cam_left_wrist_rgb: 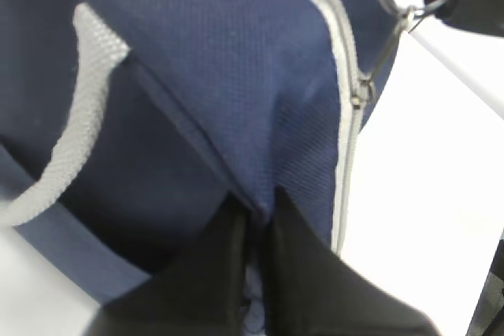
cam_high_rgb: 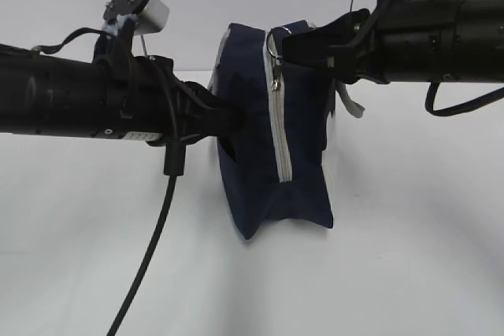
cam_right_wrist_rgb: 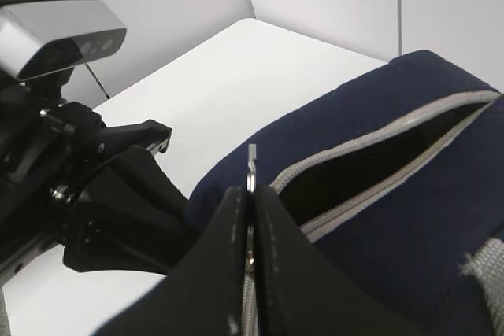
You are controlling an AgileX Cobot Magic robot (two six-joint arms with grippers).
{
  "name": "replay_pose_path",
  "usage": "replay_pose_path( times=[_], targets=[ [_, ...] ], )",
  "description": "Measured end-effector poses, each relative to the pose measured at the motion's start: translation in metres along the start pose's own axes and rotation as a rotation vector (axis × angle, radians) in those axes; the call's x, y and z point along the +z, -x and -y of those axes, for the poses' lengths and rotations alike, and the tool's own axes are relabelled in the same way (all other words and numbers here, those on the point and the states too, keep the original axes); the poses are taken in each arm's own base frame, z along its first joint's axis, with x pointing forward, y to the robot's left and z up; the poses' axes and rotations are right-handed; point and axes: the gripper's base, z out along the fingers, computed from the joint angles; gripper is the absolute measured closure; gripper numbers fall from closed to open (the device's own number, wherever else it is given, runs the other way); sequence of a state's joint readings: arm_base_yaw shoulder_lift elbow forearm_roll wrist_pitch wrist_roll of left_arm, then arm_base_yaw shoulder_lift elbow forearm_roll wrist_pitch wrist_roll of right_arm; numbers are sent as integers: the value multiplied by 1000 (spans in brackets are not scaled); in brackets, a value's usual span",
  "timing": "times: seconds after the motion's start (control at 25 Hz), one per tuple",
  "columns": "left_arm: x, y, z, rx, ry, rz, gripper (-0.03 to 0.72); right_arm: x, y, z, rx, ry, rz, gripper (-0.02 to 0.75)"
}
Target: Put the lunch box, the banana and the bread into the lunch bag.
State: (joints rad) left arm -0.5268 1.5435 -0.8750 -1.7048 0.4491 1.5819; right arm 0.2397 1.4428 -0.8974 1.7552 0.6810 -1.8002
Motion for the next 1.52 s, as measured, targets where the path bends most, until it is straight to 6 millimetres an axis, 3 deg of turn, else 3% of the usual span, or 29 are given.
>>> replay_pose_path(
  times=[0.24,1.08,1.52],
  targets=[
    [0,0,1,3,-8,-2,682,0,2,0,6,-3,9,738],
    [0,-1,5,21,-53,-11,683,12,45,12,-118,-40,38,738],
    [0,-5,8,92,-90,-54,683,35,43,33,-227,-8,-50,738]
  ],
)
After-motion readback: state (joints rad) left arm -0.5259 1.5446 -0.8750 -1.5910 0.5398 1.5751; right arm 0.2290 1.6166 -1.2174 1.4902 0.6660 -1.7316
